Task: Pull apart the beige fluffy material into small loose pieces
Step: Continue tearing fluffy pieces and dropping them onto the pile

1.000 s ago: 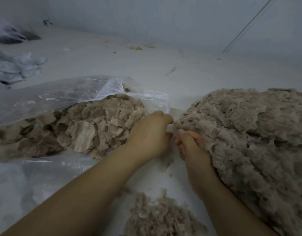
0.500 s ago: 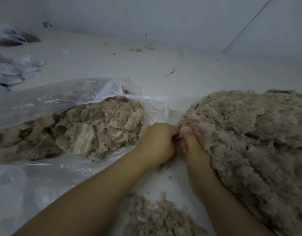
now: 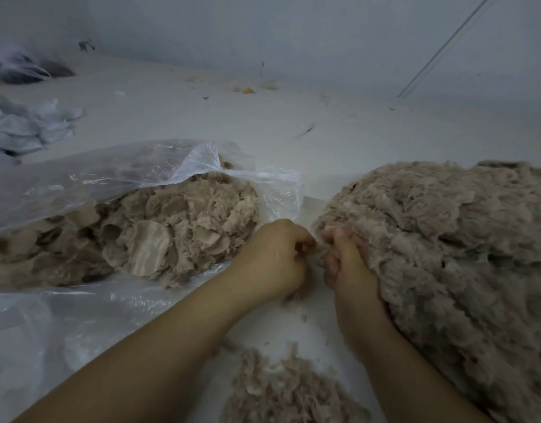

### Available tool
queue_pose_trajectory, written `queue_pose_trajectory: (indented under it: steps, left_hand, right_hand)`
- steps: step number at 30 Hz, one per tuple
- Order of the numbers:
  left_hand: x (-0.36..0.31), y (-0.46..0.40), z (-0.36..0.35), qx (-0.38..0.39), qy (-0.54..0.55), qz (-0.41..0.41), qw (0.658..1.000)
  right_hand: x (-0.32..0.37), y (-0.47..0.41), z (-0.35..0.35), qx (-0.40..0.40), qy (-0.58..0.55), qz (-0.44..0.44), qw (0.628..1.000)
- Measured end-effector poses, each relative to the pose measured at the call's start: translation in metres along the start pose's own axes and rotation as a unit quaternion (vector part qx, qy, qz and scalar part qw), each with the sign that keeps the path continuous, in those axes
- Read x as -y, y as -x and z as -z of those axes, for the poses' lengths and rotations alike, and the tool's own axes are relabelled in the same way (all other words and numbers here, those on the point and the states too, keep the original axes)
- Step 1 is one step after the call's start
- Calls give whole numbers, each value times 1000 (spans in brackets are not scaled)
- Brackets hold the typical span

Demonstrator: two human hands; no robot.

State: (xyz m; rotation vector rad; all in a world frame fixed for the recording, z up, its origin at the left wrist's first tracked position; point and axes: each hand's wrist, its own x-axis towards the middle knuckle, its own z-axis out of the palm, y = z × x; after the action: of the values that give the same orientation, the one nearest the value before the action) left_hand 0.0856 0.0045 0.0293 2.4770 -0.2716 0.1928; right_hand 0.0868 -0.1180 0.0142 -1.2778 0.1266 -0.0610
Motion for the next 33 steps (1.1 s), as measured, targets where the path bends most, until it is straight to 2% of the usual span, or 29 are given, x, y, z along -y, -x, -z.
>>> queue_pose_trajectory:
  steps: [4,9,14,17,21,24,27,29,33]
  left_hand:
    - [-19,-25,-6,-68,41,-2,997]
    - [-26,-49,-13,45,178,25,983]
    - [-20,-51,-14,63,216,112,968]
    - [-18,-46,-12,68,199,109,972]
    - [-17,-30,-3,29,204,71,976]
    - [-13,-14,5,1,253,90,963]
    - [-5,2,16,-13,287,113,951]
    - [1,11,24,-19,315,122,941]
    - [4,24,25,2,357,135,924]
  right_hand:
    - [0,0,1,-7,-13,12,1000]
    - [-1,-1,4,-15,-47,-17,999]
    - [2,0,0,-3,-52,3,999]
    - [4,-1,-1,-5,-70,-6,997]
    - [-1,-5,1,-54,-71,-46,995]
    - [-1,-4,-1,-82,-46,-44,995]
    - [-1,-6,0,-106,-89,-96,986]
    - [-2,-8,4,-81,-67,-98,990]
    - [-4,0,5,55,26,14,998]
